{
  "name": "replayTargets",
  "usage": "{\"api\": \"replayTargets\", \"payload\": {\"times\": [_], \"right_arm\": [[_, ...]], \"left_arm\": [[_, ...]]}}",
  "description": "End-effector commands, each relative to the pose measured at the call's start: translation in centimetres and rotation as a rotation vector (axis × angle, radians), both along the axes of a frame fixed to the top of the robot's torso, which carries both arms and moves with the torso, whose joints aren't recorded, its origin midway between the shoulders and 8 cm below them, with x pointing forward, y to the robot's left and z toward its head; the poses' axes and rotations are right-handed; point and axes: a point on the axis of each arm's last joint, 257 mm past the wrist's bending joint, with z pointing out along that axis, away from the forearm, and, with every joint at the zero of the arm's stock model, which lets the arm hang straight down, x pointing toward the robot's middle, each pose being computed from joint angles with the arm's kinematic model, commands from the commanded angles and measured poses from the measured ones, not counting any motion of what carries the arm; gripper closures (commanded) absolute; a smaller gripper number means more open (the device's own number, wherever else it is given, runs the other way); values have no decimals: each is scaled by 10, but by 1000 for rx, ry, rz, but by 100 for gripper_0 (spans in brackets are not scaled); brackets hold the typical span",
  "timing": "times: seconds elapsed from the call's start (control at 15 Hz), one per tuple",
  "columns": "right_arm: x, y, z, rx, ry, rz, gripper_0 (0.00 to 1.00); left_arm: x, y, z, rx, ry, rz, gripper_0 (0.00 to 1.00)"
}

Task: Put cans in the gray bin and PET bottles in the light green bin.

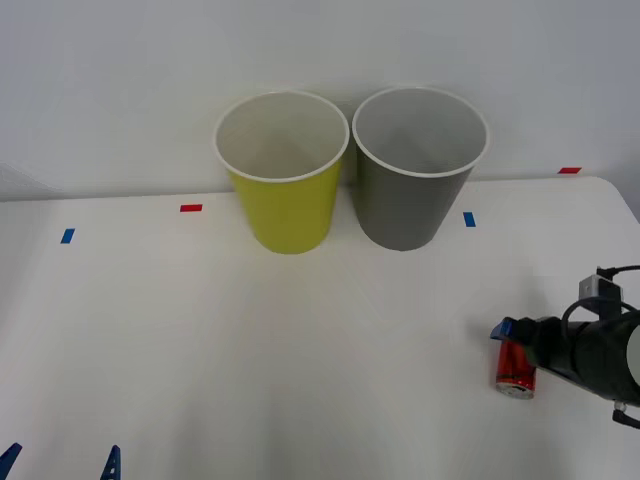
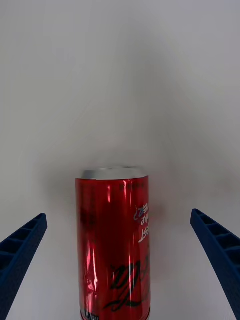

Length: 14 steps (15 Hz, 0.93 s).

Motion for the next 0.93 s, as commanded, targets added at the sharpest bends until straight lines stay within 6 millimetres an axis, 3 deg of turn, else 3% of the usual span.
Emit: {"api": "replayTargets", "payload": {"times": [0.07, 0.33, 0.93], "right_arm": [[4, -2, -7, 8, 23, -5, 0], [-5, 2, -10, 25, 88, -8, 0], [-4, 5, -12, 8, 115, 0, 0]], "left_arm": [[0, 0, 0, 0, 0, 0, 0], [0, 0, 0, 0, 0, 0, 0], [0, 0, 0, 0, 0, 0, 0]]}}
